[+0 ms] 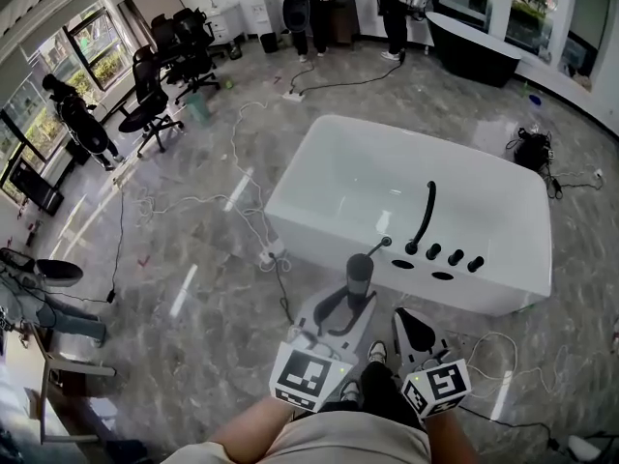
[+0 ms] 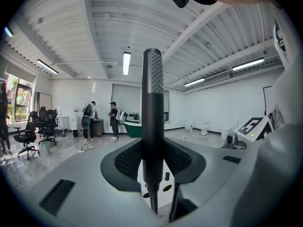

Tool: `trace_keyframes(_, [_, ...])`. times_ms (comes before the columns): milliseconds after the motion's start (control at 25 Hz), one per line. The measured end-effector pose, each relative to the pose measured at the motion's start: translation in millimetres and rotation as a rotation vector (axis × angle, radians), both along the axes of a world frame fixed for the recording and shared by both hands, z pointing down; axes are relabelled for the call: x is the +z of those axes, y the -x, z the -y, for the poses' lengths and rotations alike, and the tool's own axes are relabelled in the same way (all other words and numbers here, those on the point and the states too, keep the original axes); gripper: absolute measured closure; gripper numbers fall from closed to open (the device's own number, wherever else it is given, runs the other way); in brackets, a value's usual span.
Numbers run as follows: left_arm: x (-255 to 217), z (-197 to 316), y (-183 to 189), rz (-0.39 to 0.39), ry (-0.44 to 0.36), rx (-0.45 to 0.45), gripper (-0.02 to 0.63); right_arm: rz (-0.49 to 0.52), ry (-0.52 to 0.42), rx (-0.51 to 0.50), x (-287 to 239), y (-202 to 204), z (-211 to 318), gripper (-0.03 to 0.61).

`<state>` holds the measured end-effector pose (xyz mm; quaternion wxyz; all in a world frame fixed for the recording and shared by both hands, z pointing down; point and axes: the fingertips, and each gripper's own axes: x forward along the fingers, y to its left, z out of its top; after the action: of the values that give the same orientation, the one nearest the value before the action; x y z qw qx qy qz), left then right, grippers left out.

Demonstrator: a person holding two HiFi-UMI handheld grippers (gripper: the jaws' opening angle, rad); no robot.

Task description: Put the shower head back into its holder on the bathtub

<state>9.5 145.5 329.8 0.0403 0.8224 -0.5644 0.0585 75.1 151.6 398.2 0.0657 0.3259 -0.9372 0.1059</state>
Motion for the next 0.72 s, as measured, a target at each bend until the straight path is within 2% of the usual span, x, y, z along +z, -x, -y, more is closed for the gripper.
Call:
trace_keyframes(280, [-10,33,8,0.000,-0.007,-0.038,0.480,-0.010,0.013,-0.037,4,6,37,0.565])
trace_keyframes(480, [-14,64,19,-0.020,-0.005,-0.079,0.480,-0.032,0.038,-0.087,16,20,65,0.565])
trace_keyframes(720, [-14,100,32,-0.006,0.010,-0.117,0.480,-0.054,0.055,-0.160,35,33,99,0.565])
